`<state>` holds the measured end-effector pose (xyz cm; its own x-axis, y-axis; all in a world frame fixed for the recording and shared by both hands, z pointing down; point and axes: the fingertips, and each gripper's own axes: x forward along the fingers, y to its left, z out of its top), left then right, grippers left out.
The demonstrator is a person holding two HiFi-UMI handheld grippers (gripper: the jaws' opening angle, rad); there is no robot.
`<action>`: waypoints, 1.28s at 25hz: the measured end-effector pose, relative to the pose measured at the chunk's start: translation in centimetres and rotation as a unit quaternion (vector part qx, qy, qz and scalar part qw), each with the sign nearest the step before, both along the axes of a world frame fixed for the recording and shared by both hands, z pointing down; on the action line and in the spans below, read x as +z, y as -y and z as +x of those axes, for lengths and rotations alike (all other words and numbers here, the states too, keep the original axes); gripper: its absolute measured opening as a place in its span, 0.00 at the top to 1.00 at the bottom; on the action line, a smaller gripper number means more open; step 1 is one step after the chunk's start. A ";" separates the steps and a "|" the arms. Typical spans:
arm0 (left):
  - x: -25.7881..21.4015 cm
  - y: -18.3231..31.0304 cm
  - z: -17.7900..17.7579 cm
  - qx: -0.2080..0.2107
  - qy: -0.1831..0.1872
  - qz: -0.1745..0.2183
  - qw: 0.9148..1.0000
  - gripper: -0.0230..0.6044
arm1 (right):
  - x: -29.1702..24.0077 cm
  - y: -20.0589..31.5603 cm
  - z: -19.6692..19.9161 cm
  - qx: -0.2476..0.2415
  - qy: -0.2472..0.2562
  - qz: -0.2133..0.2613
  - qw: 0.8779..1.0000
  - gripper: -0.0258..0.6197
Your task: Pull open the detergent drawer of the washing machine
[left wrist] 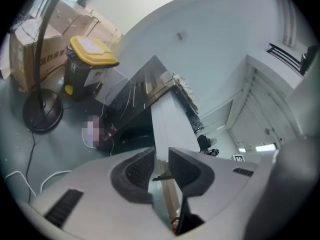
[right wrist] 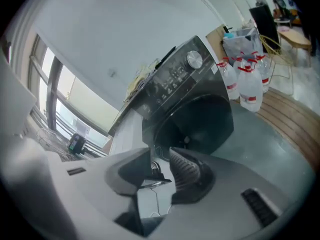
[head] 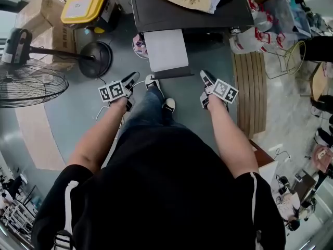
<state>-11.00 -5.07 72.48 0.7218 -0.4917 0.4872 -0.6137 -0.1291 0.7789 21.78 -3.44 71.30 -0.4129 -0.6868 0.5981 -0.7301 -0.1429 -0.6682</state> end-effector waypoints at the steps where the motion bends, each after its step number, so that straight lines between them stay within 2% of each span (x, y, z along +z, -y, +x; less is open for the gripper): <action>1: -0.6 0.2 -0.1 0.003 0.004 0.009 1.000 0.81 | -0.6 0.2 0.2 -0.003 -0.013 0.006 1.000 0.77; 8: -5.3 2.1 -0.8 0.026 0.029 0.070 0.997 0.81 | -5.1 1.3 0.1 -0.018 -0.057 0.044 0.997 0.77; 14: -8.9 2.7 -0.5 0.044 0.046 0.119 0.991 0.81 | -9.4 2.6 -2.7 -0.094 -0.088 0.095 0.987 0.77; 20: -11.9 3.1 0.5 0.077 0.084 0.172 0.979 0.81 | -12.9 3.6 -4.1 -0.137 -0.123 0.137 0.973 0.77; 25: -14.3 3.2 0.8 0.087 0.097 0.196 0.972 0.81 | -15.2 3.5 -4.3 -0.146 -0.133 0.153 0.968 0.77; 32: -17.9 4.0 0.8 0.076 0.088 0.217 0.969 0.81 | -18.1 3.9 -4.0 -0.158 -0.158 0.181 0.958 0.77</action>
<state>-10.19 -9.04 54.56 0.7265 -0.5725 0.3800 -0.6803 -0.5210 0.5155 17.81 -7.32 53.15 -0.4720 -0.7431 0.4744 -0.8726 0.3174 -0.3712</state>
